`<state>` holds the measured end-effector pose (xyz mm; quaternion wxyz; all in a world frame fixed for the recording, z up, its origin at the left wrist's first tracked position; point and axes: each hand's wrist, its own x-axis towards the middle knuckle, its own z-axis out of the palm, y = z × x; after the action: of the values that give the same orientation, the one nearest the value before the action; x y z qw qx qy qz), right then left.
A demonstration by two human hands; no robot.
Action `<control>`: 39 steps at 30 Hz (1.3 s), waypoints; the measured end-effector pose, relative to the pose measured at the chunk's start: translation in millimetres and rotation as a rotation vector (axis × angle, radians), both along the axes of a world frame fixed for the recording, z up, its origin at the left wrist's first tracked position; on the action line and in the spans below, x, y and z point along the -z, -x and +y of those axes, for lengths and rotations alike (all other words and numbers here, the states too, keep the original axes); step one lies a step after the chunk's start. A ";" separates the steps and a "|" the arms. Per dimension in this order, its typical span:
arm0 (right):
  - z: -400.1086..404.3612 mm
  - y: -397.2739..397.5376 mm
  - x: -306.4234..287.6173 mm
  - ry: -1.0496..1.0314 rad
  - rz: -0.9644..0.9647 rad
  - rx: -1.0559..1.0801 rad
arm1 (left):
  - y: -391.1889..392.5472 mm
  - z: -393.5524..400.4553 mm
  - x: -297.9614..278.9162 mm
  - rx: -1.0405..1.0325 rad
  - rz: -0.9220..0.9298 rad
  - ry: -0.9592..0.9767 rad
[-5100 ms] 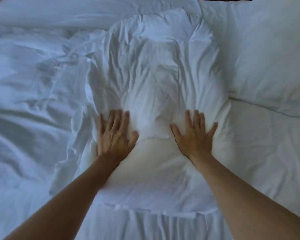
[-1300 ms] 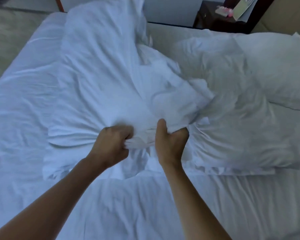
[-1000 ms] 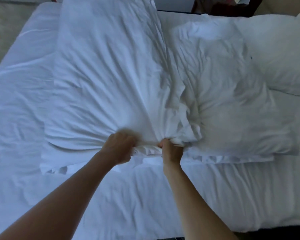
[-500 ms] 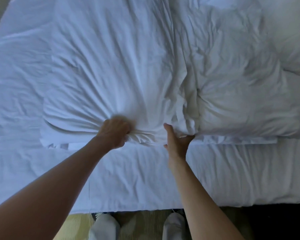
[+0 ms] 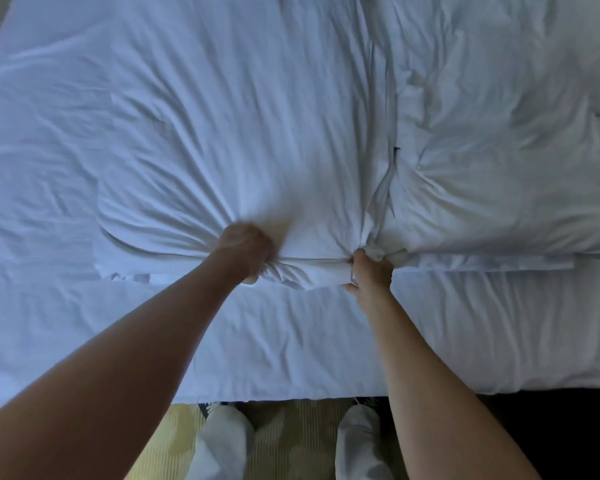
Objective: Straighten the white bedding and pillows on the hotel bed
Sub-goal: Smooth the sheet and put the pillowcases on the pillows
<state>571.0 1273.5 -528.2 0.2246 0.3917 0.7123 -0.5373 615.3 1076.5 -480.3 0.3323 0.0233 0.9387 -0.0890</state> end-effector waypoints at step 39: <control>-113.2 231.3 -115.8 -0.047 0.461 -0.770 | 101.7 -124.8 -9.9 -0.133 0.634 -0.267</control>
<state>339.7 1160.3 -412.4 0.2347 -0.0270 0.8497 -0.4714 513.6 951.7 -470.4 0.0236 -0.0232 0.9980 0.0538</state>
